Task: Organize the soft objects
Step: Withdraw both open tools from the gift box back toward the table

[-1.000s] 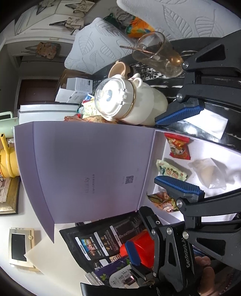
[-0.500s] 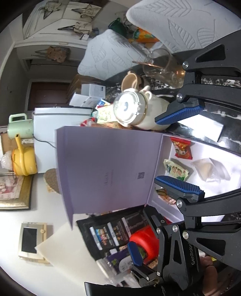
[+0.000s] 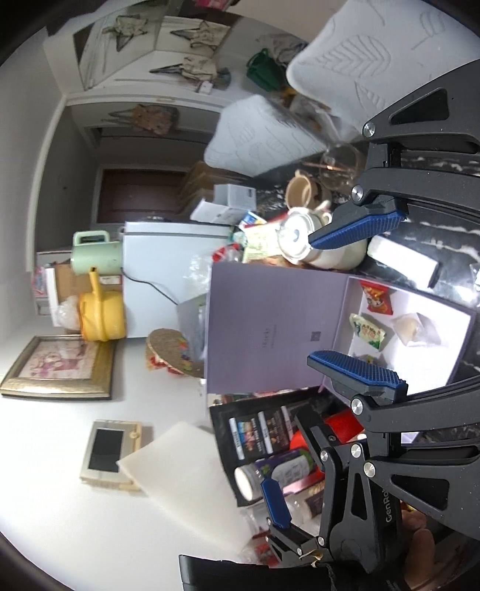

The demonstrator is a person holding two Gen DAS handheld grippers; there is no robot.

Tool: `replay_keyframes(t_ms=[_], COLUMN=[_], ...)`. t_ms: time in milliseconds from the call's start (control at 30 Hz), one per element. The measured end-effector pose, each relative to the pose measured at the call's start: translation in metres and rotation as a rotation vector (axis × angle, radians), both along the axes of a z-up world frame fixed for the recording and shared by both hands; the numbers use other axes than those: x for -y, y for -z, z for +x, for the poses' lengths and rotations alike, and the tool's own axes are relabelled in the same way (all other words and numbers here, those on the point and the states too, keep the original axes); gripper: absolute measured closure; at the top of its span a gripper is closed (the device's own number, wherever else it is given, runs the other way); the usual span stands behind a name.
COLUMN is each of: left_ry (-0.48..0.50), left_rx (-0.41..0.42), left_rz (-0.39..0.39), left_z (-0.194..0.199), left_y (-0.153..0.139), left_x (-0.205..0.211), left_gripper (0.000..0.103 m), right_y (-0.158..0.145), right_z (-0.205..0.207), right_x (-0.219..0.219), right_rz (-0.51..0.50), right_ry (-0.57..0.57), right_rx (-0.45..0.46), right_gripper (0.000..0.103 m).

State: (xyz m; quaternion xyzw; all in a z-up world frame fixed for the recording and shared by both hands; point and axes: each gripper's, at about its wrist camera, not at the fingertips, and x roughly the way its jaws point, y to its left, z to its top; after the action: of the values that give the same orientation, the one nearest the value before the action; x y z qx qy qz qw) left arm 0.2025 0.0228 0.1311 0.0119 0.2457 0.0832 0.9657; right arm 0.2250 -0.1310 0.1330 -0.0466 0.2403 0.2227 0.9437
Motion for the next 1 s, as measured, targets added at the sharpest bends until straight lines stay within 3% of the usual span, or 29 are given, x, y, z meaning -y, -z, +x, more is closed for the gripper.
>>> replay_keyframes(t_ms=[133, 400, 1000], left_ry=[0.035, 0.094, 0.151], left_rx=[0.031, 0.021, -0.073], left_rz=[-0.002, -0.013, -0.017], left_z=[-0.025, -0.063, -0.115], left_y=[-0.01, -0.007, 0.047], left_x=[0.006, 0.014, 0.022], left_gripper=[0.0, 0.0, 0.0], right_y=[-0.011, -0.012, 0.035], right_z=[-0.025, -0.078, -0.148], right_x=[0.01, 0.022, 0.035], right_rz=[0.005, 0.004, 0.034], right_ry=[0.016, 0.046, 0.085], right_rx=[0.031, 0.075, 0.013], right_gripper=[0.043, 0.028, 0.025])
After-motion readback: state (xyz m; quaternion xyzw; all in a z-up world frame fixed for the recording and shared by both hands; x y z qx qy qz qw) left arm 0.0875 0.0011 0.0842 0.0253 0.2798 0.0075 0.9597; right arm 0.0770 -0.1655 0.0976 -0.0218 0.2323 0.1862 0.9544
